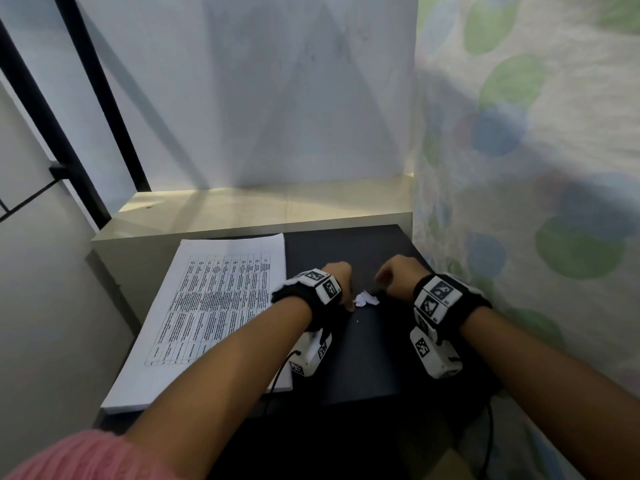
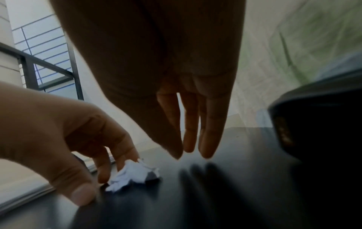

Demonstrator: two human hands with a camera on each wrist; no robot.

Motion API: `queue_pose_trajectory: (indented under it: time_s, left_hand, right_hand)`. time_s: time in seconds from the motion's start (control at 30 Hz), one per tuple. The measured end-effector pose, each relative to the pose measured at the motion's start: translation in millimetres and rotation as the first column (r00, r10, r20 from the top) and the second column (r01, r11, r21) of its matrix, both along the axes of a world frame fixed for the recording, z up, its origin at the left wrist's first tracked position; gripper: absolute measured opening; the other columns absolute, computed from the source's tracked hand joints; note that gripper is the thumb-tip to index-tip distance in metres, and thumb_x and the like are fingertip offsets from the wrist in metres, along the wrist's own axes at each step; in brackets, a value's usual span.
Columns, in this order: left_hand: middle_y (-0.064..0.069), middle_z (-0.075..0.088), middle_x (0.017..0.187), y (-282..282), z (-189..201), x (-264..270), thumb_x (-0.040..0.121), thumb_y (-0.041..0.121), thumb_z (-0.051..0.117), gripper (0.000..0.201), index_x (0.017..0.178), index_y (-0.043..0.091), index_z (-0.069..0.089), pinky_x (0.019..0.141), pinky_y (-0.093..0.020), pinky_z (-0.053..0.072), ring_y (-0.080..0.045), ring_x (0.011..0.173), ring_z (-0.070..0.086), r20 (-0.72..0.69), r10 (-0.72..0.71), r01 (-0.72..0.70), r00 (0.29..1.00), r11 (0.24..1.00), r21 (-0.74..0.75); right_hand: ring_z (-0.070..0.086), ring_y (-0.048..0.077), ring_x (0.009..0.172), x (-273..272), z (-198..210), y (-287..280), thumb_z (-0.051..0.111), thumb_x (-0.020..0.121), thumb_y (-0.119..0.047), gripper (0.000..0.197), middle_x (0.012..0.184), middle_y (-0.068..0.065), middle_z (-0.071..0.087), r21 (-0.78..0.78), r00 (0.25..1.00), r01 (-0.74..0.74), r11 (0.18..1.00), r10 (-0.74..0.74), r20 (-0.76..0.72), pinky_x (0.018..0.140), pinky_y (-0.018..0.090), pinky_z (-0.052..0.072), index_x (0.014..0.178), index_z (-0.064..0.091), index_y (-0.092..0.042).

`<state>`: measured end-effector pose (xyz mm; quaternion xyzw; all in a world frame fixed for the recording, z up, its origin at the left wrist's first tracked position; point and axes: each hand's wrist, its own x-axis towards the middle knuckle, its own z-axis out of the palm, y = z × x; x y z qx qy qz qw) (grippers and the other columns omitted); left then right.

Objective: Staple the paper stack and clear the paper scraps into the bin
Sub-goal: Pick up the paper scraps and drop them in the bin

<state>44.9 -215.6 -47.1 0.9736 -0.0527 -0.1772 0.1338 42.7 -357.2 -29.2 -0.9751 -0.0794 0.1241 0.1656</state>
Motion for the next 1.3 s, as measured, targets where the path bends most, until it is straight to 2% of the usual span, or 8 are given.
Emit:
queue_pose_trajectory:
  time_s: [0.07, 0.27, 0.43, 0.53, 0.67, 0.87, 1.03, 1.3]
  left_hand:
    - [-0.015, 0.067, 0.118, 0, 1, 0, 0.075, 0.023, 0.077, 0.049, 0.116, 0.0, 0.065, 0.087, -0.033, 0.052, -0.031, 0.108, 0.064, -0.001, -0.003, 0.003, 1.0, 1.0, 0.005]
    - [-0.017, 0.068, 0.115, -6, -1, -2, 0.08, 0.006, 0.067, 0.033, 0.113, 0.002, 0.067, 0.084, -0.033, 0.051, -0.031, 0.107, 0.065, 0.048, -0.027, 0.03, 0.998, 0.997, -0.074]
    - [-0.011, 0.06, 0.129, 7, 2, 0, 0.075, 0.011, 0.072, 0.056, 0.128, 0.007, 0.054, 0.097, -0.031, 0.049, -0.027, 0.119, 0.058, 0.061, 0.002, 0.002, 0.998, 0.997, -0.073]
    - [-0.01, 0.062, 0.127, 14, 3, 0, 0.072, 0.011, 0.073, 0.056, 0.125, 0.008, 0.056, 0.096, -0.032, 0.051, -0.026, 0.116, 0.06, 0.043, 0.009, -0.006, 0.999, 0.998, -0.059]
    - [-0.011, 0.069, 0.116, 14, 5, -4, 0.072, 0.009, 0.072, 0.04, 0.111, 0.007, 0.066, 0.077, -0.027, 0.05, -0.027, 0.106, 0.065, 0.033, -0.007, 0.01, 0.999, 0.997, -0.082]
    - [-0.013, 0.067, 0.117, 9, 8, -13, 0.076, 0.012, 0.072, 0.04, 0.114, 0.005, 0.063, 0.078, -0.03, 0.048, -0.03, 0.109, 0.064, 0.064, -0.026, 0.034, 0.998, 0.992, -0.121]
    - [-0.011, 0.059, 0.127, 10, 10, -15, 0.076, 0.0, 0.069, 0.06, 0.132, 0.018, 0.054, 0.086, -0.032, 0.054, -0.03, 0.11, 0.063, 0.069, -0.066, 0.077, 0.995, 0.984, -0.161]
    - [-0.011, 0.073, 0.108, 12, 12, -16, 0.077, 0.003, 0.07, 0.027, 0.104, 0.009, 0.073, 0.076, -0.023, 0.047, -0.024, 0.103, 0.068, 0.041, -0.081, 0.085, 0.996, 0.99, -0.114]
  right_hand:
    - [0.061, 0.023, 0.116, -3, -1, -2, 0.064, 0.084, -0.005, 0.032, 0.122, 0.008, 0.066, -0.043, 0.999, -0.002, 0.999, -0.001, -0.051, 0.1, 0.029, 0.048, 0.115, 0.068, -0.011]
    - [0.063, 0.027, 0.11, -5, -1, 16, 0.067, 0.082, -0.008, 0.027, 0.116, 0.013, 0.069, -0.067, 0.996, -0.052, 0.996, 0.047, -0.072, 0.096, 0.032, 0.05, 0.108, 0.072, -0.008]
    - [0.064, 0.02, 0.11, -5, 6, 12, 0.079, 0.071, -0.009, 0.048, 0.118, 0.008, 0.069, 0.019, 0.994, -0.063, 0.998, 0.064, -0.089, 0.092, 0.027, 0.05, 0.118, 0.066, -0.007]
    - [0.06, 0.02, 0.116, -7, 7, 16, 0.08, 0.072, -0.014, 0.06, 0.125, 0.006, 0.064, -0.008, 0.99, -0.106, 0.994, 0.105, -0.092, 0.091, 0.025, 0.047, 0.128, 0.059, -0.009]
    - [0.062, 0.026, 0.11, -9, 4, 34, 0.076, 0.075, -0.02, 0.043, 0.118, 0.012, 0.067, -0.141, 0.98, -0.197, 0.97, 0.194, -0.035, 0.08, 0.028, 0.047, 0.114, 0.065, -0.005]
    - [0.064, 0.027, 0.109, -7, 6, 37, 0.075, 0.076, -0.018, 0.04, 0.116, 0.013, 0.068, -0.177, 0.98, -0.199, 0.964, 0.195, -0.042, 0.089, 0.032, 0.051, 0.113, 0.068, -0.005]
    - [0.066, 0.02, 0.105, -4, 11, 16, 0.079, 0.07, -0.01, 0.037, 0.11, 0.007, 0.071, -0.086, 0.994, -0.103, 0.991, 0.101, -0.03, 0.089, 0.027, 0.052, 0.106, 0.072, -0.01]
    - [0.069, 0.022, 0.1, -7, 8, 21, 0.073, 0.077, -0.006, 0.023, 0.106, 0.009, 0.074, -0.065, 0.995, -0.077, 0.995, 0.073, -0.07, 0.092, 0.031, 0.054, 0.1, 0.075, -0.01]
